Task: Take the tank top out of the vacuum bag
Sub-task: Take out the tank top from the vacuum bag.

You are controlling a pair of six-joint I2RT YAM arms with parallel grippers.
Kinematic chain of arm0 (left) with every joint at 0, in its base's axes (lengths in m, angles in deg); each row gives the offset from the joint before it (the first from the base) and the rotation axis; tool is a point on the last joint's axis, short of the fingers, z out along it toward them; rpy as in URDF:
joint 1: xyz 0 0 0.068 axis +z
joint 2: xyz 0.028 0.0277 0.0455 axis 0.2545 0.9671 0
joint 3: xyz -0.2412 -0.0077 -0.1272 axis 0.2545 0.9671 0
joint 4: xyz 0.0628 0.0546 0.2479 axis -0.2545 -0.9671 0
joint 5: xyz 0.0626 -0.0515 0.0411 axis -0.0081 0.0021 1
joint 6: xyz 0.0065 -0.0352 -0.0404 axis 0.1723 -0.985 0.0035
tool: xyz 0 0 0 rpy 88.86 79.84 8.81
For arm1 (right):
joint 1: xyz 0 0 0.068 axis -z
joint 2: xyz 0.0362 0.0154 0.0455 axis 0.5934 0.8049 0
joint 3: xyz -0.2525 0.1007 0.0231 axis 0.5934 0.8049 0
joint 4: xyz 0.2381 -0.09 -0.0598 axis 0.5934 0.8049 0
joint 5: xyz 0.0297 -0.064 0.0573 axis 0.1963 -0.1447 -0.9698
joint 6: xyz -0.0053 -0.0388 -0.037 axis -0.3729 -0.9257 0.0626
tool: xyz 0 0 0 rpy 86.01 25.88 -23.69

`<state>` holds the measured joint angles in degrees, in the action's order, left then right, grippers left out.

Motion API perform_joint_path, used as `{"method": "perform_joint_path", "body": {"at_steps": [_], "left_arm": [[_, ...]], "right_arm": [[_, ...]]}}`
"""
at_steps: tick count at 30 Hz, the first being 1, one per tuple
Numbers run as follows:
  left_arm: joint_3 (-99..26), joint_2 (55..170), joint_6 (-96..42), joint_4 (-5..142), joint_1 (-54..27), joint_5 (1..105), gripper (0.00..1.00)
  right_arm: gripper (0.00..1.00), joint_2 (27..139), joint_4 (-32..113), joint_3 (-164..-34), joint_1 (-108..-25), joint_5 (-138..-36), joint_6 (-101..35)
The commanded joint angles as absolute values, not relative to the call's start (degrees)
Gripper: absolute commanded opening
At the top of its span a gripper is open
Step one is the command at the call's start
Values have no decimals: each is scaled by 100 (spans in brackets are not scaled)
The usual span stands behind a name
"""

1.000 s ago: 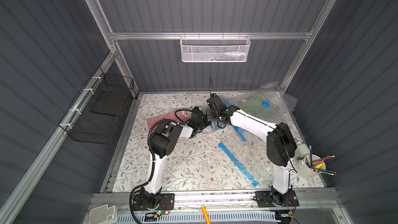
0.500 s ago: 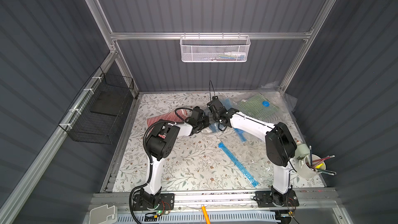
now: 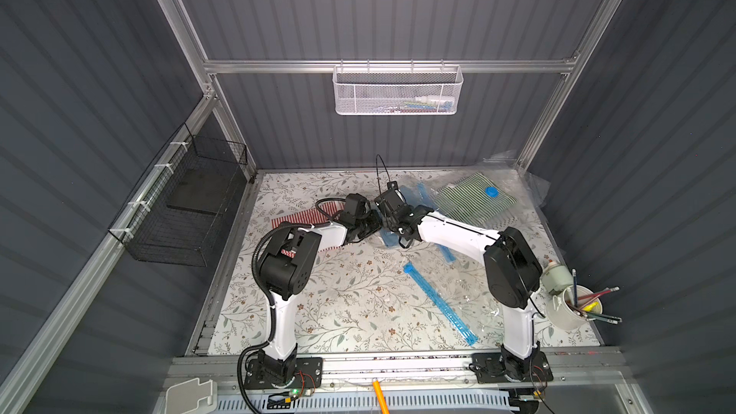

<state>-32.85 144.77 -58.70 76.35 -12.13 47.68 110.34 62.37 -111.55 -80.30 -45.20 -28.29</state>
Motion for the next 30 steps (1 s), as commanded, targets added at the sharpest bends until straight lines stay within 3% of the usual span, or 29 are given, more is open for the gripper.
{"method": "perform_joint_path", "body": {"at_steps": [1, 17, 18, 19, 20, 22, 26, 30], "left_arm": [[-3314, 14027, -5901, 7444, -1145, 4503, 0], [-2391, 13146, -5350, 6578, -892, 4422, 0], [-2374, 13146, -5312, 6545, -866, 4435, 0], [-2362, 13163, -5291, 6536, -855, 4444, 0], [-2373, 13190, -5250, 6518, -846, 4448, 0], [-2431, 13248, -5184, 6494, -845, 4411, 0], [-2451, 13295, -5118, 6489, -846, 4465, 0], [-2483, 13338, -5005, 6373, -846, 4541, 0]], "right_arm": [[0, 11233, 6317, -11132, -8034, -4356, -2828], [0, 11651, 6853, -11778, -7969, -4727, -2921], [7, 11633, 6909, -11793, -7911, -4918, -2920], [28, 11572, 6965, -11828, -7805, -5352, -2913], [42, 11513, 7044, -11883, -7673, -5901, -2893], [50, 11358, 7153, -11956, -7506, -6355, -2922], [65, 11118, 7341, -12072, -7224, -6194, -3294], [70, 10972, 7181, -11911, -6674, -6682, -3348]]}}
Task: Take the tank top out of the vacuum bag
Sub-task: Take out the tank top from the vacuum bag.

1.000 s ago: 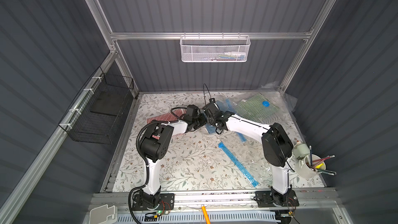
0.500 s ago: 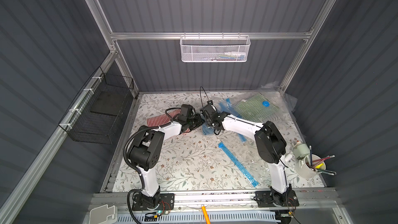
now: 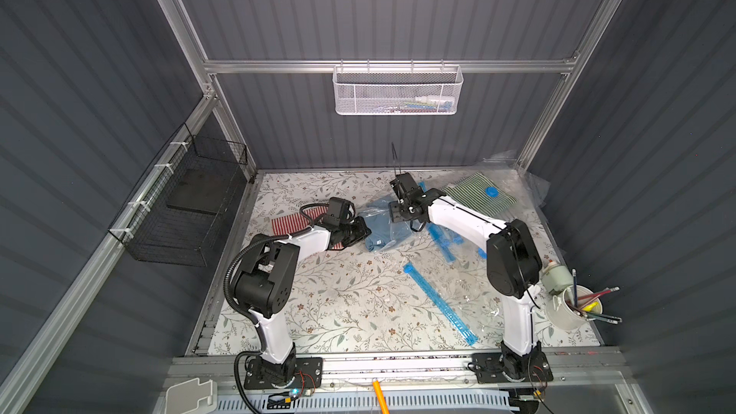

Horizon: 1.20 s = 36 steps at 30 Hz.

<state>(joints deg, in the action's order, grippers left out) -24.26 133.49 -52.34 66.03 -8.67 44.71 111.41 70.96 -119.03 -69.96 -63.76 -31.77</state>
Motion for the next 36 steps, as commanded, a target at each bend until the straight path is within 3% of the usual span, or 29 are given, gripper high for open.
{"method": "perform_joint_path", "body": {"at_steps": [1, 3, 5, 9, 14, 17, 23, 27, 32, 36], "left_arm": [[-2460, 13333, -5005, 6369, -846, 4549, 0], [-2453, 13348, -4972, 6333, -841, 4577, 0], [-2444, 13365, -4937, 6318, -846, 4600, 0], [-2514, 13435, -4892, 6243, -846, 4599, 0], [-2616, 13507, -4839, 6158, -846, 4599, 0], [-2641, 13548, -4814, 6128, -846, 4600, 0], [-2747, 13655, -4834, 6128, -845, 4601, 0], [-2708, 13583, -4840, 6141, -846, 4608, 0], [-2595, 13397, -4841, 6137, -846, 4599, 0], [-2558, 13377, -4832, 6164, -847, 4615, 0]], "right_arm": [[74, 10973, 7140, -11925, -6549, -6755, -3507], [84, 11057, 7176, -12069, -6406, -6707, -3723], [86, 11145, 7189, -12182, -6212, -6948, -3818], [99, 11113, 7092, -12240, -5998, -7507, -3929], [99, 10503, 6215, -11529, -5998, -8195, -3992], [99, 10391, 6356, -11632, -6057, -8972, -4087], [99, 10199, 6963, -11802, -6315, -9307, -4381], [99, 10227, 7117, -11877, -6086, -8800, -4169], [98, 10801, 7688, -12583, -5736, -7893, -4420], [95, 11474, 8245, -13220, -5587, -7729, -4590]]}}
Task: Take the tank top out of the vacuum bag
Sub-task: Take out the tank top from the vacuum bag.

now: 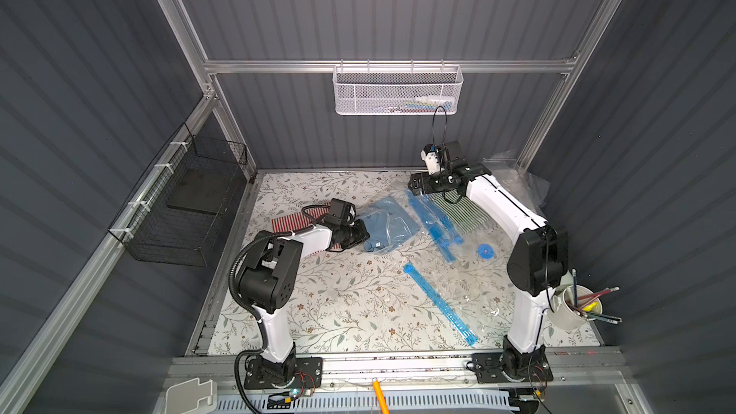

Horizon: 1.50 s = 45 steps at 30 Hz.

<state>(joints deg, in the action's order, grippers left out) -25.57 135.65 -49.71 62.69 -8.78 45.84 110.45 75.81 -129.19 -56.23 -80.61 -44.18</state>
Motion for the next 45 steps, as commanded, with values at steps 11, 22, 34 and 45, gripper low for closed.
{"method": "perform_joint_path", "body": {"at_steps": [11, 22, 34, 45], "left_arm": [[-2445, 13399, -4971, 6410, -845, 4371, 0], [-2382, 13379, -5018, 6512, -854, 4301, 0], [-2383, 13470, -5063, 6590, -854, 4241, 0], [-2479, 13302, -4971, 6414, -846, 4228, 0]], "right_arm": [[87, 12126, 8088, -13269, -5439, -8066, -4625], [80, 12593, 8127, -13274, -5441, -7510, -4811], [25, 12581, 7761, -12927, -5433, -7752, -4838], [0, 11698, 7133, -12271, -5415, -6582, -4384]]}}
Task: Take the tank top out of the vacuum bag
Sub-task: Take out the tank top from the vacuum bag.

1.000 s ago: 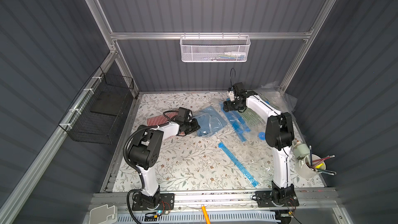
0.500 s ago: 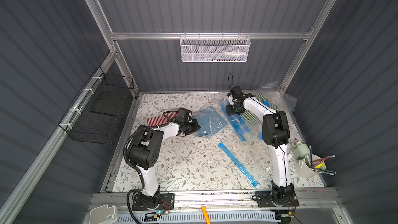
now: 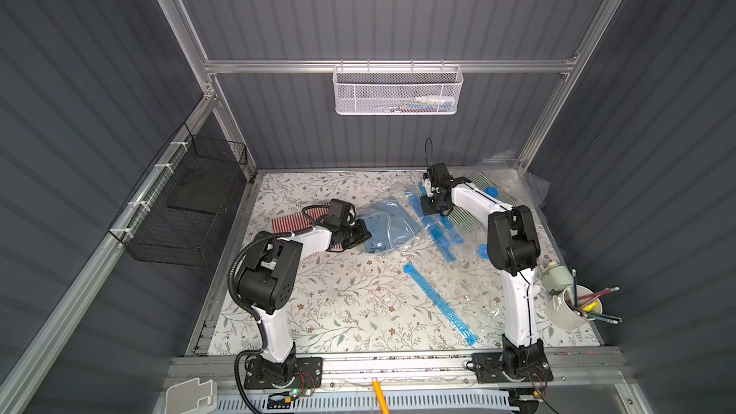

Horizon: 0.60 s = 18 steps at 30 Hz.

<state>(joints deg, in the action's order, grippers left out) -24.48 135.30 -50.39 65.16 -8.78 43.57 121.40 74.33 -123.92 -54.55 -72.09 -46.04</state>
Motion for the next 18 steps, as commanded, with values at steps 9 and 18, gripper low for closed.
{"method": "perform_joint_path", "body": {"at_steps": [9, 18], "left_arm": [[-2483, 13187, -4952, 6325, -845, 4230, 0], [-2499, 13118, -4932, 6238, -837, 4191, 0]], "right_arm": [[0, 10852, 6471, -11221, -5380, -4830, -4067], [0, 10730, 6489, -10875, -5327, -3567, -3849]]}}
